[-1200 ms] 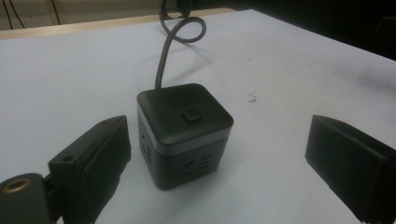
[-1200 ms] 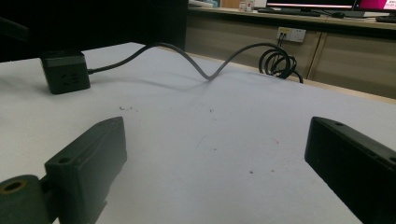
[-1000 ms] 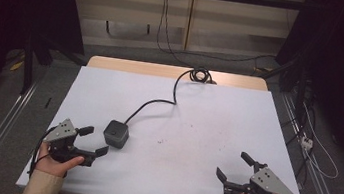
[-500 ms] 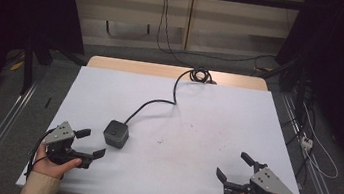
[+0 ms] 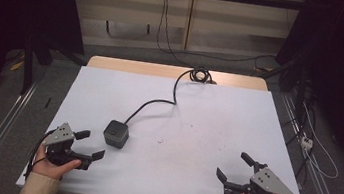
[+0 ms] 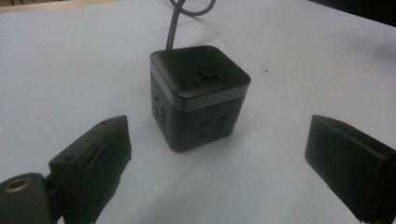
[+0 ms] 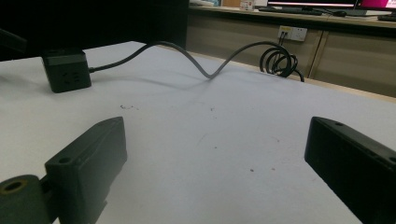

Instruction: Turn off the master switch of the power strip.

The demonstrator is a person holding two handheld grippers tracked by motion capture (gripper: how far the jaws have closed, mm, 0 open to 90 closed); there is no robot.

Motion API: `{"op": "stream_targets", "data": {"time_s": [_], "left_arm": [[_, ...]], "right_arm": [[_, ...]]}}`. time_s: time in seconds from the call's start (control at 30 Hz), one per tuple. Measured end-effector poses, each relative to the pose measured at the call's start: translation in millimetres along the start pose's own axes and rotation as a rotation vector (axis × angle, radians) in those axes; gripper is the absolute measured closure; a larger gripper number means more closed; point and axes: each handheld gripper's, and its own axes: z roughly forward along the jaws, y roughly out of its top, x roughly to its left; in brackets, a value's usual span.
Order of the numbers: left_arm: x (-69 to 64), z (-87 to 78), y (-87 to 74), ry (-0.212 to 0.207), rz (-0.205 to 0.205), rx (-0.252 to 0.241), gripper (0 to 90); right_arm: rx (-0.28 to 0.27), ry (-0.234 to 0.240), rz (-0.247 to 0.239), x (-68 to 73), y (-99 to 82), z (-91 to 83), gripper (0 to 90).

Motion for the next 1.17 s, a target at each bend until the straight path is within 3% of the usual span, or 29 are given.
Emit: {"op": "stream_targets", "data": {"time_s": [1.17], "left_arm": [[0.8,-2.6,-5.5,-0.01,-0.001,-0.004,7.4]], "right_arm": [[0.008,0.003,-0.004,1.1,-0.2,1.6,5.3]]}}
